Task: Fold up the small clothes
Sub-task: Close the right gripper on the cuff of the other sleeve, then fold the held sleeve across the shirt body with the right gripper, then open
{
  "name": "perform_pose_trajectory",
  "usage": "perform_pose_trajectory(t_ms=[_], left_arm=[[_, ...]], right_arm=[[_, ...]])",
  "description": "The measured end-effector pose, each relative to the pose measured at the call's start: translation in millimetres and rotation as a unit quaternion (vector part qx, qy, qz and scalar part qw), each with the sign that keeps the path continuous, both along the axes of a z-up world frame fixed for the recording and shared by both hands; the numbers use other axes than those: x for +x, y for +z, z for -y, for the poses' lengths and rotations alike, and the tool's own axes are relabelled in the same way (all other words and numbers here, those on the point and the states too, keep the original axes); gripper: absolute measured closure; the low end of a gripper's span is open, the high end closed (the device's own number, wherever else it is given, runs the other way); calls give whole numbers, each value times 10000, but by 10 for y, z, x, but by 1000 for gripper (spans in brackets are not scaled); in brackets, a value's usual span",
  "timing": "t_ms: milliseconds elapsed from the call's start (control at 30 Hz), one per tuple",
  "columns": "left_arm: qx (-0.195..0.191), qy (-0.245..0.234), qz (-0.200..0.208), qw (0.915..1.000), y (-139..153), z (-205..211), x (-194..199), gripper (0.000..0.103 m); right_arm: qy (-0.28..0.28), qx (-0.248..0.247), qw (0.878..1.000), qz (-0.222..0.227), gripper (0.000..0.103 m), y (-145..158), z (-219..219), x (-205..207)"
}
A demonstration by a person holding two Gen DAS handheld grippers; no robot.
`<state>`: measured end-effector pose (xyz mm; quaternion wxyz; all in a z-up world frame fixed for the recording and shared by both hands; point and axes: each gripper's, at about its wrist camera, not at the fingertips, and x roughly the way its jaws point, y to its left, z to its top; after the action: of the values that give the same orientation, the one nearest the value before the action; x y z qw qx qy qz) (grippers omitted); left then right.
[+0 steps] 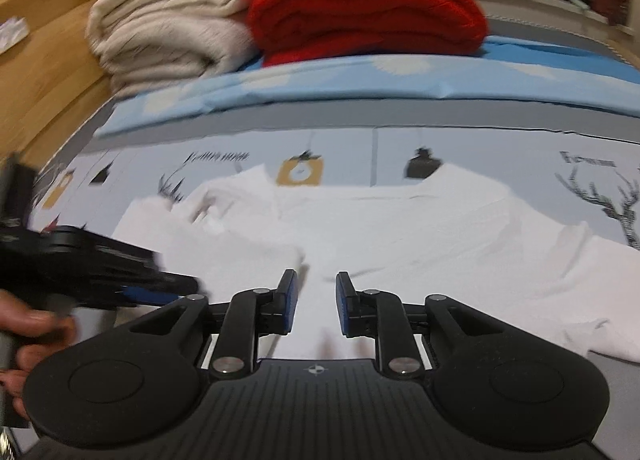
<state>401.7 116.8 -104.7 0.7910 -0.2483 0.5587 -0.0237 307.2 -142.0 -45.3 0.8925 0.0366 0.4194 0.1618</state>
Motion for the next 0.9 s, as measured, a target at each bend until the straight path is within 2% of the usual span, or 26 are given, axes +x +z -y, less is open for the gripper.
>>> perform_pose_trajectory(t_ms=[33,67,100,200,267,400,467,500,567,600,633,667,700,767,833,900], left_arm=[[137,-87,35,9999,-19,47,-17,80],[260,-191,109,9994,-8,84,-23,98],[276,-259,218,9990,23,112,-28,101],[-186,-514,854,9948,269,174,-84,102],[-620,-890,1243,9863,435,241,-101,102],[-1356,-1503,1577,9665,585,367,-166,102],[-1549,-1775,1644,9578,596,445,-197,102],[-1589,-1880,1660,9549,604,473,-219,102],[-1673,-1919,1690,9522,608,452,-236,102],[-1773,-1867,1722,9508,621,414,-233,101],[-1843,-1758,1776,9506,628,354,-232,98],[-1840,-1594,1839,9523,648,266,-228,93],[-1772,-1371,1937,9551,675,169,-230,92],[-1394,-728,2104,9649,735,-79,-213,91],[-552,70,2120,9757,760,-368,-240,91],[376,708,1947,9776,727,-597,-277,91]], right_arm=[[105,-19,9999,-7,69,-5,-32,-13],[214,-51,9998,0,67,-11,-64,-27],[364,-102,9993,9,62,-20,-108,-44],[773,-257,9967,47,55,-42,-229,-99],[1051,-419,9935,155,53,-49,-314,-153],[1378,-858,9855,488,50,-63,-441,-276],[1359,-1017,9838,574,51,-77,-461,-298],[1306,-1094,9836,601,53,-83,-461,-298],[1175,-1150,9843,646,72,-81,-431,-282],[1045,-1118,9860,665,92,-70,-397,-263],[947,-1037,9879,661,99,-57,-355,-248],[810,-921,9903,659,99,-41,-298,-214],[635,-788,9927,658,100,-21,-226,-188],[165,-539,9962,671,100,34,-38,-125],[-435,-386,9955,751,100,97,198,-74],[-1196,-337,9880,923,100,179,484,-50]])
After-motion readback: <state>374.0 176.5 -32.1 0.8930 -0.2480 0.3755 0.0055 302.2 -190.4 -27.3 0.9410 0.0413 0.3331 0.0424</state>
